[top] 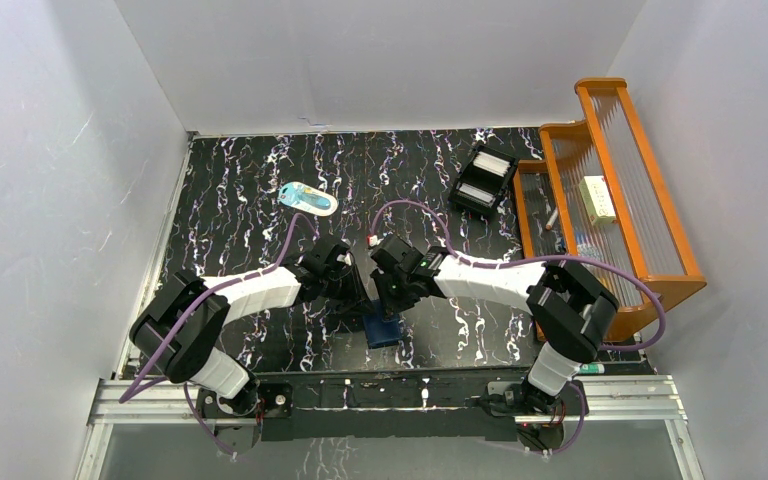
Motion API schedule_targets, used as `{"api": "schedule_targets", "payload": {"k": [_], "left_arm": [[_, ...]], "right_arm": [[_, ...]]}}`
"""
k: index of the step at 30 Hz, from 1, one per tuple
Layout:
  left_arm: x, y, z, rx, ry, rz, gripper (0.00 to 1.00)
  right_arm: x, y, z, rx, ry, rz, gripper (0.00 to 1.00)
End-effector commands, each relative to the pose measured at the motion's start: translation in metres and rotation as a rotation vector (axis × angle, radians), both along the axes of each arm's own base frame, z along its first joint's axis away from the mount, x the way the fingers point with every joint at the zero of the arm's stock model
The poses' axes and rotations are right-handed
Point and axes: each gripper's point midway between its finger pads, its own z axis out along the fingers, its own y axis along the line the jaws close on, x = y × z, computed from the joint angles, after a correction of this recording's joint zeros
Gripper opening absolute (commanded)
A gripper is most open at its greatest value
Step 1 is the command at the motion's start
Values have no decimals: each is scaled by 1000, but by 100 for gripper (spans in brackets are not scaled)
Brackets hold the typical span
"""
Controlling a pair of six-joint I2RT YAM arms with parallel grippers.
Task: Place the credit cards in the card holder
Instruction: Close the card holder at the center of the board.
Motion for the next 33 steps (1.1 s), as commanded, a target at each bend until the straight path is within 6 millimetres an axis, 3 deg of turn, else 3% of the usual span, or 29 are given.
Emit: {"api": "schedule_targets", "payload": {"k": [1, 18, 26, 33], "left_arm": [[-8, 19, -25, 119, 39, 10, 13], [-10, 22, -27, 125, 42, 19, 13], [-11, 23, -27, 126, 46, 23, 13], [-12, 24, -27, 126, 47, 28, 13]], "right_arm": [[-8, -2, 7, -18, 3, 22, 21], [-20, -28, -16, -147, -59, -22, 15], [-15, -29, 0, -110, -108, -58, 20], [-17, -25, -1, -64, -111, -58, 21]]}}
